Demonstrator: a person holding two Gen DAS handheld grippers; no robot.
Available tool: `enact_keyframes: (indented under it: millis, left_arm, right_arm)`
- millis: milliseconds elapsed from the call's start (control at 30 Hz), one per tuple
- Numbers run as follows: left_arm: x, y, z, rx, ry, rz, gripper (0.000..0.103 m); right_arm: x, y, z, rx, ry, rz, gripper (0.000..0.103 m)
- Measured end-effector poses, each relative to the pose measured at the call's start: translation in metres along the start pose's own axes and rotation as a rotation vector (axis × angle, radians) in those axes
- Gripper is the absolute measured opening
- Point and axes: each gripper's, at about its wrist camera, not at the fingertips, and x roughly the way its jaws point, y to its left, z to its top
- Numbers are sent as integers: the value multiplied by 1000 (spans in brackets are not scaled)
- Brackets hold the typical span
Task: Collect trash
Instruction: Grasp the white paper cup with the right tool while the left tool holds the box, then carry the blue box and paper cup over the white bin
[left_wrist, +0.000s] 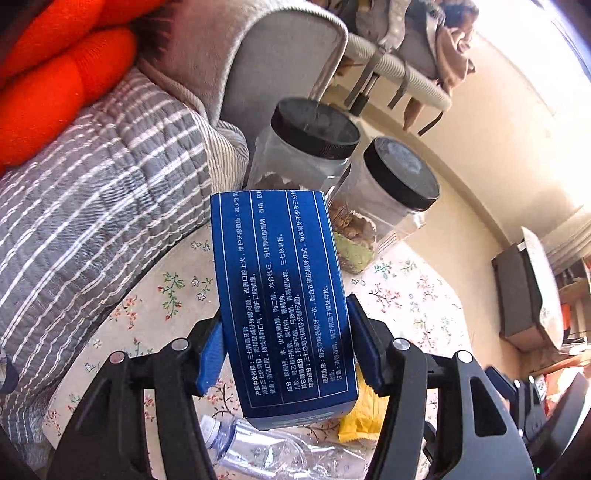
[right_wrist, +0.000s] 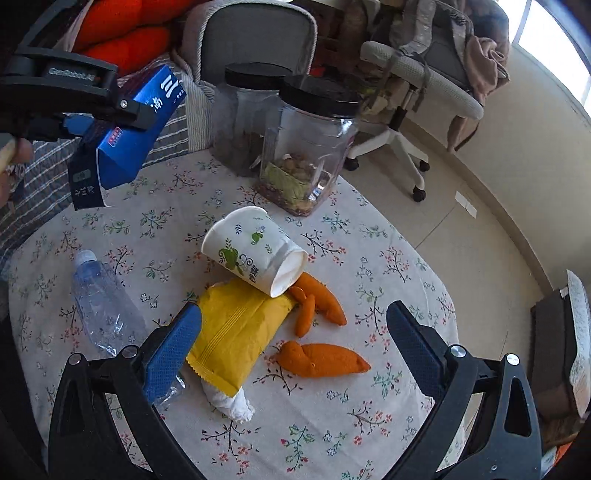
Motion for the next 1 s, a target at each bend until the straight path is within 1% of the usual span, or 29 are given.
enact_keyframes:
  millis: [33, 100, 167, 200, 267, 367, 400, 433, 467, 500, 533, 600, 767, 833, 900, 967, 1000]
  left_arm:
    - [-11, 5, -4, -9, -18, -7, 59]
    - [-21, 7, 0, -17, -30, -22, 59]
    - [-29, 9, 4, -10, -50, -36, 59]
    - [-32, 8, 6, 0, -64, -31, 59]
    - [-31, 6, 9, 17, -76, -28, 59]
    - [-22, 14, 15, 7, -47, -62, 59]
    - [-18, 15, 21, 2, -43, -64, 59]
    - [-16, 18, 23, -2, -43, -61, 59]
    - [-16, 20, 26, -9, -46, -61, 59]
    - [-15, 23, 29, -15, -48, -64, 59]
    - [-15, 25, 31, -22, -51, -69, 59]
    - [-17, 31, 33, -38, -54, -80, 59]
    - [-16, 40, 35, -75, -37, -109, 59]
    - [-16, 39, 35, -73, -27, -118, 59]
    - [-13, 36, 34, -67, -12, -126, 59]
    - [-10, 32, 31, -60, 6, -123, 59]
    - [-8, 30, 30, -57, 16, -122, 59]
  right_arm:
    - [8, 6, 8, -50, 20, -9, 96]
    - [23, 16, 20, -141, 55, -33, 96]
    - [41, 23, 28, -206, 97, -45, 96]
    - [50, 26, 30, -232, 119, -51, 96]
    - [69, 29, 30, -276, 165, -56, 96]
    - [91, 31, 28, -320, 228, -55, 96]
    - [95, 32, 29, -319, 239, -47, 94]
    - [99, 30, 32, -301, 252, -18, 89]
    - [101, 26, 34, -257, 277, 41, 68]
    - [103, 19, 37, -186, 302, 116, 57]
    - [102, 13, 39, -122, 305, 165, 57]
    - [97, 4, 40, -68, 303, 185, 57]
    - [76, -28, 34, 168, 334, 245, 56]
    - [65, -38, 31, 246, 365, 247, 56]
    - [56, -50, 24, 364, 423, 233, 56]
    - [48, -60, 13, 528, 470, 278, 56]
    - [44, -63, 8, 589, 483, 297, 56]
